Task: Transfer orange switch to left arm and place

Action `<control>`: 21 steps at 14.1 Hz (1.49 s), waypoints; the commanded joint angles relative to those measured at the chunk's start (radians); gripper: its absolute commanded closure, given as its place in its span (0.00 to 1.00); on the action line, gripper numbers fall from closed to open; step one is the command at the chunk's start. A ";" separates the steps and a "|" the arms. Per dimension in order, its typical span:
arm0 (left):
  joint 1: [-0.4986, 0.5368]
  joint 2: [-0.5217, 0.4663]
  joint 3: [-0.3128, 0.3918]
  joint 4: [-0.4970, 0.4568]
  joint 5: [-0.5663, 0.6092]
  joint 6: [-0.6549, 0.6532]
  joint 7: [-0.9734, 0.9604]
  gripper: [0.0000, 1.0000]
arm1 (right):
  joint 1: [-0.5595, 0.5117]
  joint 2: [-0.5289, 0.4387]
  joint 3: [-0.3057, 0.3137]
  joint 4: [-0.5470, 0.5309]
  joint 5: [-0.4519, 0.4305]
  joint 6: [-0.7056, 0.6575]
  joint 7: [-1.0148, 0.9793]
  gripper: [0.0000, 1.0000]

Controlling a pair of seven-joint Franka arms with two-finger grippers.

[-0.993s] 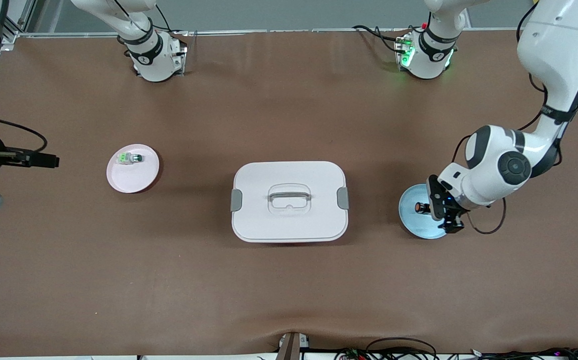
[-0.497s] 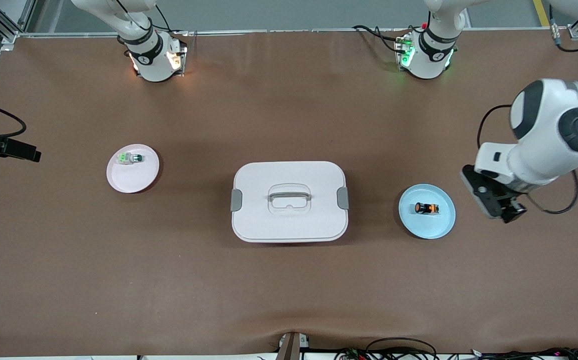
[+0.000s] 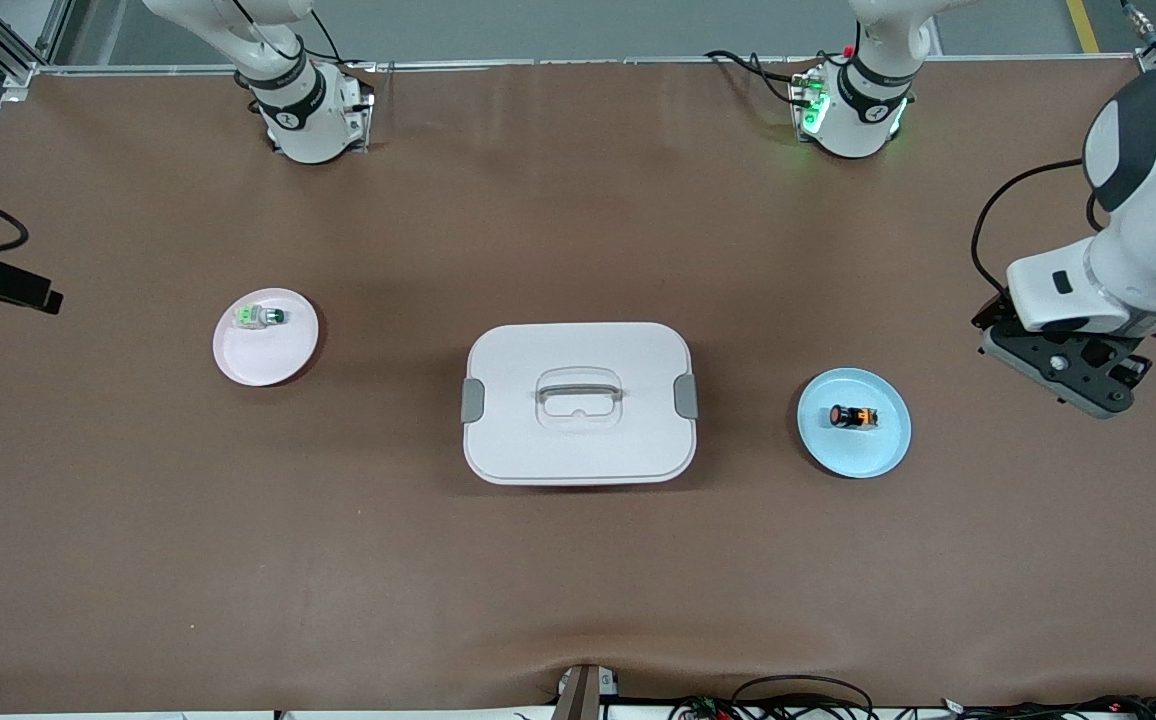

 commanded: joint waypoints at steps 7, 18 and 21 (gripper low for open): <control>-0.023 -0.010 -0.037 0.112 -0.186 -0.106 -0.590 0.00 | -0.014 -0.302 0.009 -0.476 0.017 0.281 0.001 0.00; 0.057 -0.085 0.016 0.164 -0.161 -0.299 -0.599 0.00 | -0.015 -0.328 0.006 -0.505 0.020 0.315 0.016 0.00; 0.056 -0.065 0.018 0.164 -0.161 -0.286 -0.565 0.00 | -0.072 -0.334 -0.002 -0.505 0.140 0.307 0.010 0.00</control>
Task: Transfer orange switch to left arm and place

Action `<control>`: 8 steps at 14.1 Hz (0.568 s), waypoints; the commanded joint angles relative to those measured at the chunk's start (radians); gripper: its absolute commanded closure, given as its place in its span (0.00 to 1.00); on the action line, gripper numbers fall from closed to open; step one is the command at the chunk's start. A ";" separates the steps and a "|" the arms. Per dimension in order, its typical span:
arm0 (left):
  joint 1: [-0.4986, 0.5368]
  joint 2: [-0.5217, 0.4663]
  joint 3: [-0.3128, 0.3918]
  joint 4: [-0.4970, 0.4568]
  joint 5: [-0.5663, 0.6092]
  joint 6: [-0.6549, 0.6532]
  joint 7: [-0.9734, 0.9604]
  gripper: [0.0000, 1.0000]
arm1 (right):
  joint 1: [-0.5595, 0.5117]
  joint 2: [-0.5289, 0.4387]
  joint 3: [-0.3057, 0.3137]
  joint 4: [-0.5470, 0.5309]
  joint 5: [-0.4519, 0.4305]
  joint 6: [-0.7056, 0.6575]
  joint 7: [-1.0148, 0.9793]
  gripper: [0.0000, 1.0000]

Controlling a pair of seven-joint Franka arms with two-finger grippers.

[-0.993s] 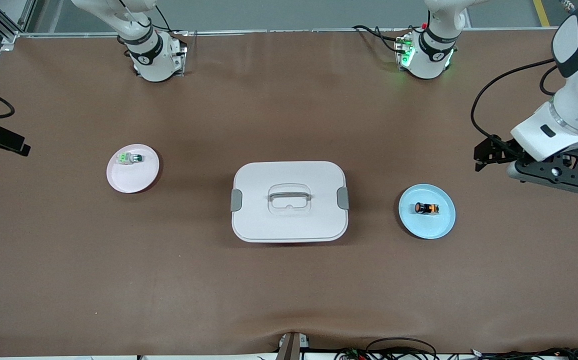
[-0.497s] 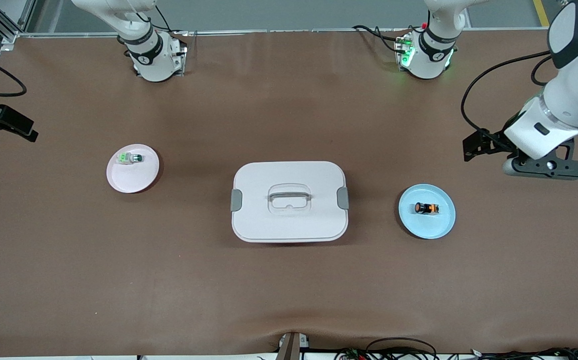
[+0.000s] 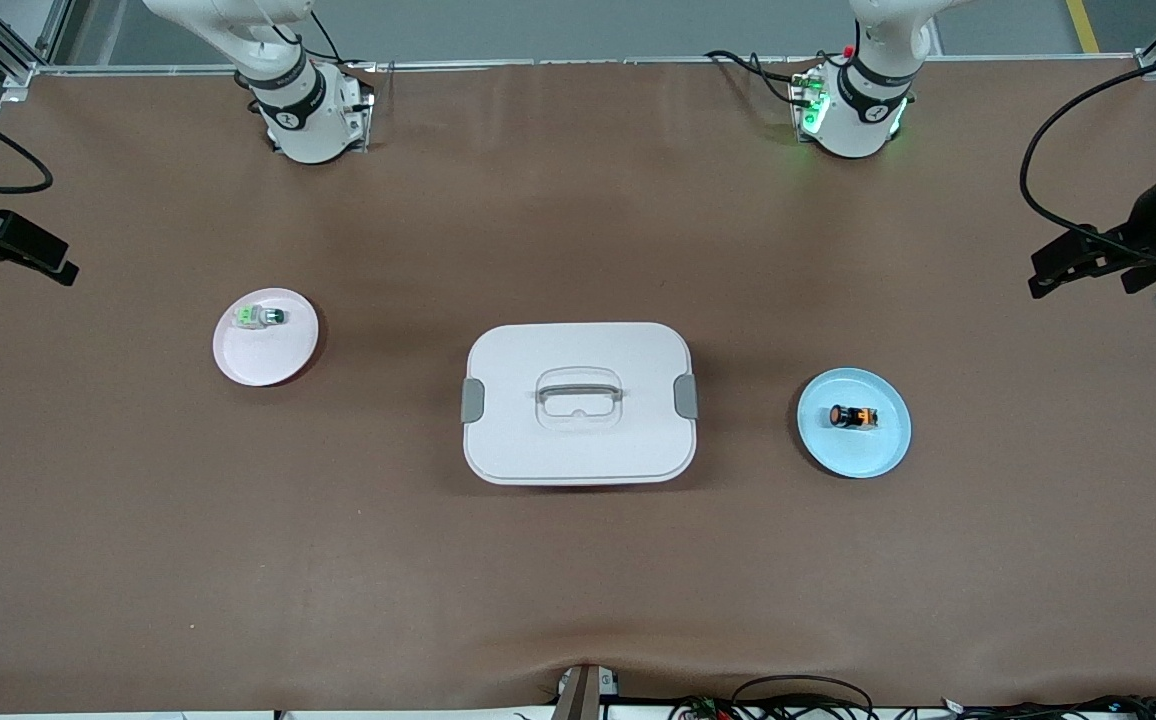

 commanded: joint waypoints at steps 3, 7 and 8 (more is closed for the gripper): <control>-0.006 0.044 -0.005 0.011 0.006 -0.001 0.027 0.00 | -0.043 -0.034 0.013 -0.030 0.035 0.002 -0.005 0.00; -0.007 0.051 -0.003 0.009 0.008 0.001 0.030 0.00 | -0.011 -0.052 0.016 -0.048 -0.010 0.004 -0.004 0.00; -0.007 0.048 -0.003 0.009 0.006 0.002 0.025 0.00 | -0.009 -0.054 0.016 -0.054 -0.010 0.006 -0.002 0.00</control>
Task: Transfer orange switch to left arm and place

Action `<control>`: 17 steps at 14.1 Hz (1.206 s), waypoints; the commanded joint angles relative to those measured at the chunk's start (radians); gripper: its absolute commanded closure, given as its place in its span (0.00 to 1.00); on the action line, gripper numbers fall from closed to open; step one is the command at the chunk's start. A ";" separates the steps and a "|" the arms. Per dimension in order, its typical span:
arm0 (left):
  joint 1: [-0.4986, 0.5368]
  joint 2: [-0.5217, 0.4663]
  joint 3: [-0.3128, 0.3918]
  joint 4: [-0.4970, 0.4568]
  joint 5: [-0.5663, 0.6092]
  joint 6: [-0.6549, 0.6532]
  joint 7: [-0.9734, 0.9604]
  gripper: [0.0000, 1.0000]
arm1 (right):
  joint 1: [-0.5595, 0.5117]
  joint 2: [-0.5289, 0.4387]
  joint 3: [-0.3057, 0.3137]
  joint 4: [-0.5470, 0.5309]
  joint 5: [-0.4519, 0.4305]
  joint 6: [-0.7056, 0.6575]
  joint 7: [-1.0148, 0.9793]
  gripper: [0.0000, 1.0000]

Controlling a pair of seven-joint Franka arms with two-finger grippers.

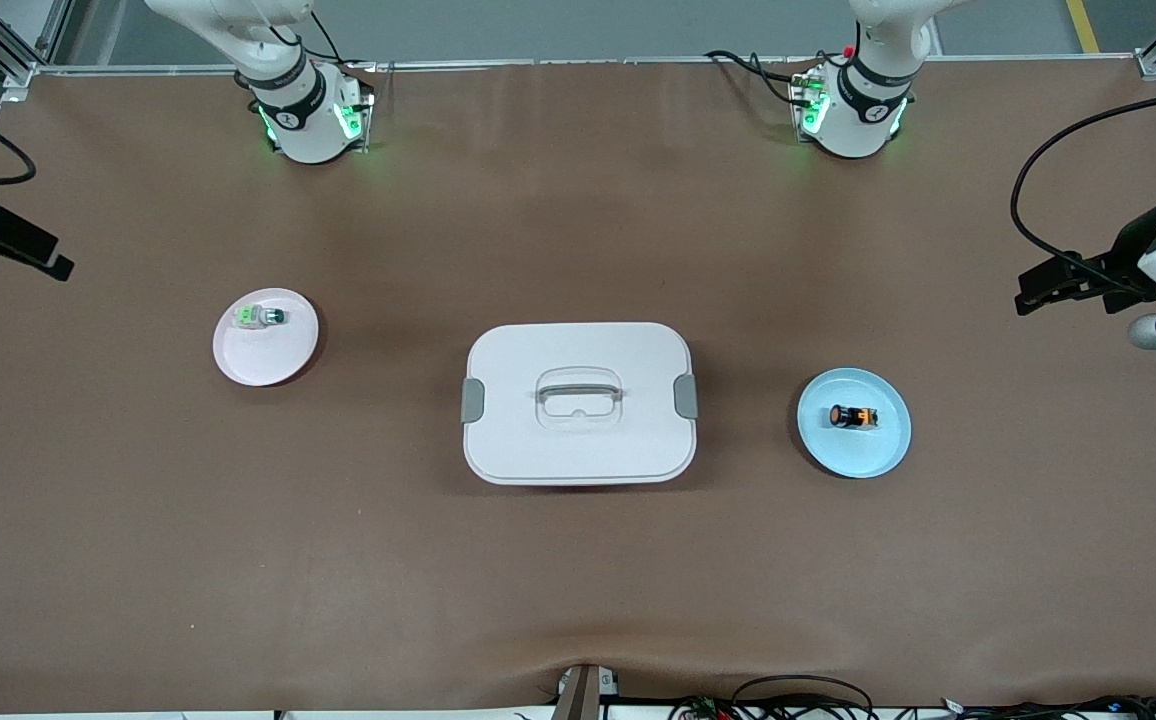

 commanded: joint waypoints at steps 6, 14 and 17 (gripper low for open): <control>-0.001 -0.035 -0.004 0.036 0.003 -0.010 0.009 0.00 | 0.005 -0.053 -0.002 -0.065 -0.016 0.015 0.002 0.00; -0.316 -0.152 0.327 -0.054 -0.015 -0.067 0.000 0.00 | 0.008 -0.053 0.000 -0.066 -0.016 0.017 0.003 0.00; -0.321 -0.198 0.335 -0.097 -0.035 -0.067 -0.008 0.00 | 0.008 -0.056 0.000 -0.066 -0.016 0.015 0.003 0.00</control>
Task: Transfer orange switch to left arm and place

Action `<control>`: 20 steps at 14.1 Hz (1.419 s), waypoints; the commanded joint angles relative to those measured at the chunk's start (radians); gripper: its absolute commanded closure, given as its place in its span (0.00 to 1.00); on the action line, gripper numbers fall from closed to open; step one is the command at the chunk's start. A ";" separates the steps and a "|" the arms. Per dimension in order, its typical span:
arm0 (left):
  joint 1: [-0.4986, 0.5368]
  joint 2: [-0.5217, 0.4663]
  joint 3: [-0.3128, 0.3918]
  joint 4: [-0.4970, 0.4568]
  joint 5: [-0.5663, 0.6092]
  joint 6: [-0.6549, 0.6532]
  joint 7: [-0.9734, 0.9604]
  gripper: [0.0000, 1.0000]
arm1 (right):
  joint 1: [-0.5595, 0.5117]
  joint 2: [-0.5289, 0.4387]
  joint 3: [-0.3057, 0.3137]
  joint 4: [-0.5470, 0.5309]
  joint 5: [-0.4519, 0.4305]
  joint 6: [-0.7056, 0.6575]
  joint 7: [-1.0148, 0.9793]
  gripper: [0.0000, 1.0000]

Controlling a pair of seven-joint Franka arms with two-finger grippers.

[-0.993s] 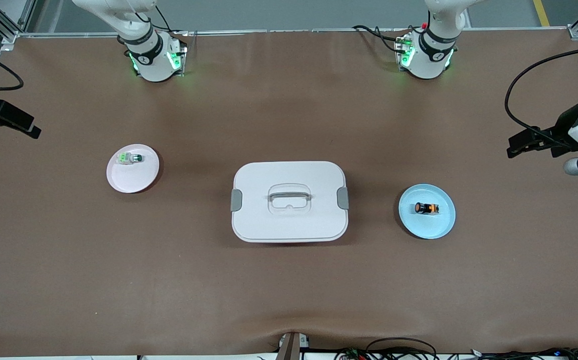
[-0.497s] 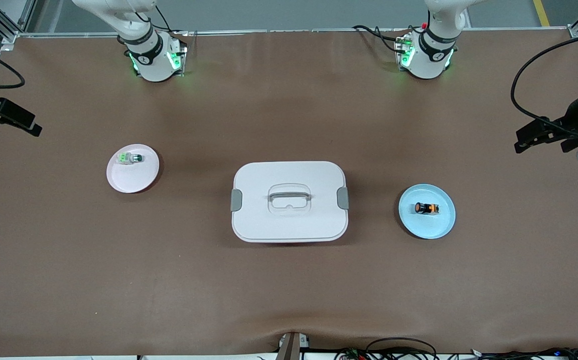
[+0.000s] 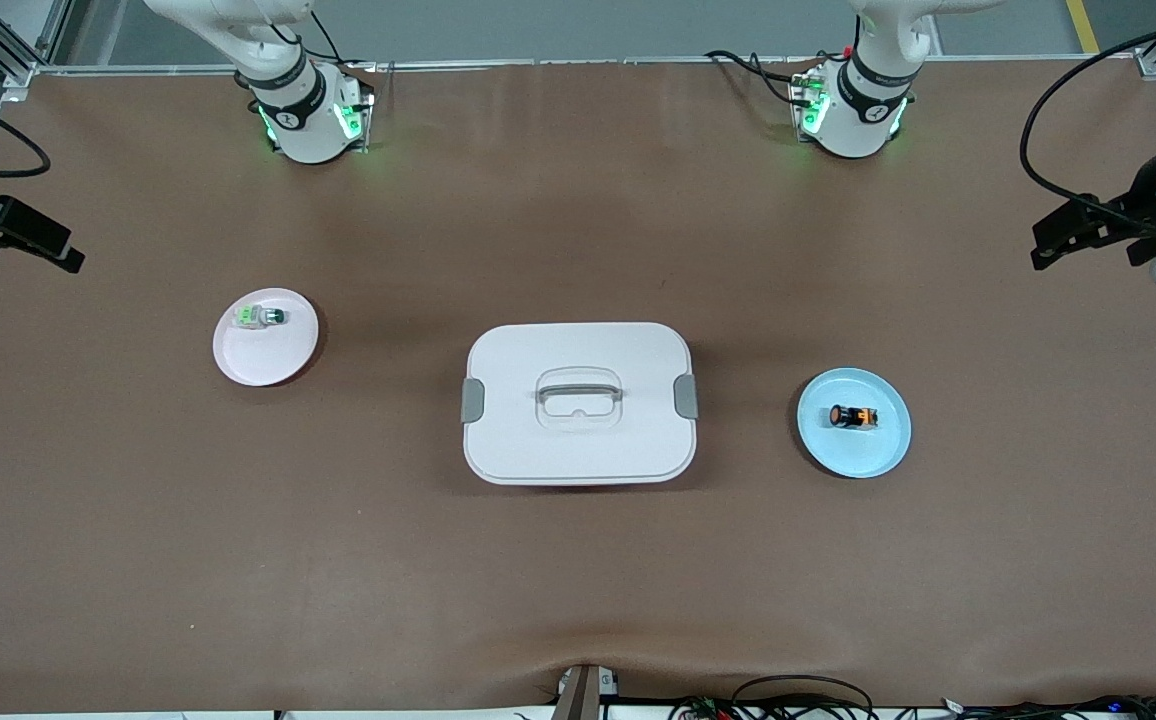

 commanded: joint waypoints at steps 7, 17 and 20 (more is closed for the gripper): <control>-0.019 -0.128 0.024 -0.105 -0.047 -0.005 -0.034 0.00 | 0.021 -0.035 0.000 -0.035 -0.008 0.019 0.002 0.00; -0.018 -0.100 0.021 -0.072 -0.089 -0.003 -0.028 0.00 | 0.023 -0.035 0.000 -0.038 -0.008 0.025 0.002 0.00; -0.019 -0.097 0.021 -0.072 -0.073 -0.003 -0.029 0.00 | 0.023 -0.035 0.000 -0.038 -0.008 0.030 0.002 0.00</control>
